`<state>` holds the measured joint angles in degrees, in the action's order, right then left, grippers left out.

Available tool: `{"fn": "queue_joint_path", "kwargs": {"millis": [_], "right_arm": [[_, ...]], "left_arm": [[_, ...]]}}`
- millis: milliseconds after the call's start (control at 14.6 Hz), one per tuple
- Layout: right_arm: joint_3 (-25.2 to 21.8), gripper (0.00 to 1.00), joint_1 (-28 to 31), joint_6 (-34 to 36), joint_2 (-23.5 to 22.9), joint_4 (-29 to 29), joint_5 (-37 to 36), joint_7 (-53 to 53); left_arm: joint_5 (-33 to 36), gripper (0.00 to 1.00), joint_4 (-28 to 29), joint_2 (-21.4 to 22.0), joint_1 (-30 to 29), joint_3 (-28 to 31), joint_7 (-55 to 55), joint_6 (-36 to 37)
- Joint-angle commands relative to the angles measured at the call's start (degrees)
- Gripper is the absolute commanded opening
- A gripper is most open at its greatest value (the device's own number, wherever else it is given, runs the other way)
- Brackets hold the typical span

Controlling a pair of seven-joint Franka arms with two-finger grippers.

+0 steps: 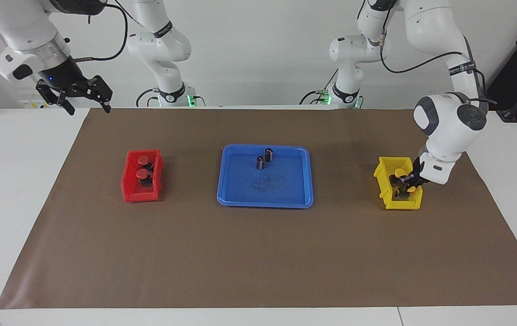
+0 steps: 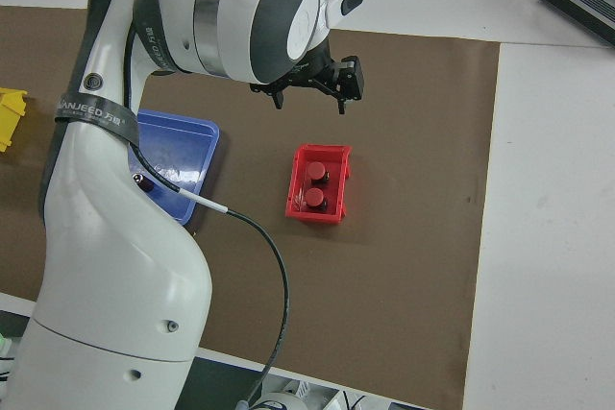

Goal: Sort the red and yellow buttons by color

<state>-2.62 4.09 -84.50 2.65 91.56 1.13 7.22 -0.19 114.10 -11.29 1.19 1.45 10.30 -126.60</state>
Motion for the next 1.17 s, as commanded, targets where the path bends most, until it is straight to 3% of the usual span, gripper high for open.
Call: {"fn": "queue_joint_path", "kwargs": {"millis": [0,137,275,343,549,824,1098], "right_arm": [[1.13,1.0,0.75,-0.49,0.16,-0.42,-0.25,-1.59],[1.13,1.0,0.75,-0.32,0.17,-0.5,-0.25,-1.68],[1.13,1.0,0.75,-0.23,0.17,-0.5,-0.25,-1.68],[1.13,1.0,0.75,-0.14,0.17,-0.5,-0.25,-1.68],[1.13,1.0,1.27,0.21,0.17,-0.42,-0.25,-1.6],[1.04,1.0,1.36,0.3,0.17,-0.5,-0.34,-1.51],[0.86,1.0,1.19,0.21,0.17,-0.59,-0.69,-1.6]], "left_arm": [[-0.69,0.71,1.13,1.53,-0.31,-0.49,-1.68,-0.23],[-0.69,0.77,-2.19,2.93,-0.22,-0.57,-1.77,5.01],[-0.6,0.96,-10.09,3.73,-0.22,-0.66,-3.95,15.55],[-0.52,1.0,-12.3,4.51,-0.14,-0.66,-6.93,18.82],[-0.6,1.0,-12.76,9.69,-0.31,-0.84,-16.0,21.83],[-1.22,1.0,-18.11,12.07,0.57,-2.33,-15.66,29.73],[-1.4,1.0,-18.29,14.1,1.71,-2.42,-15.48,31.59]]}}
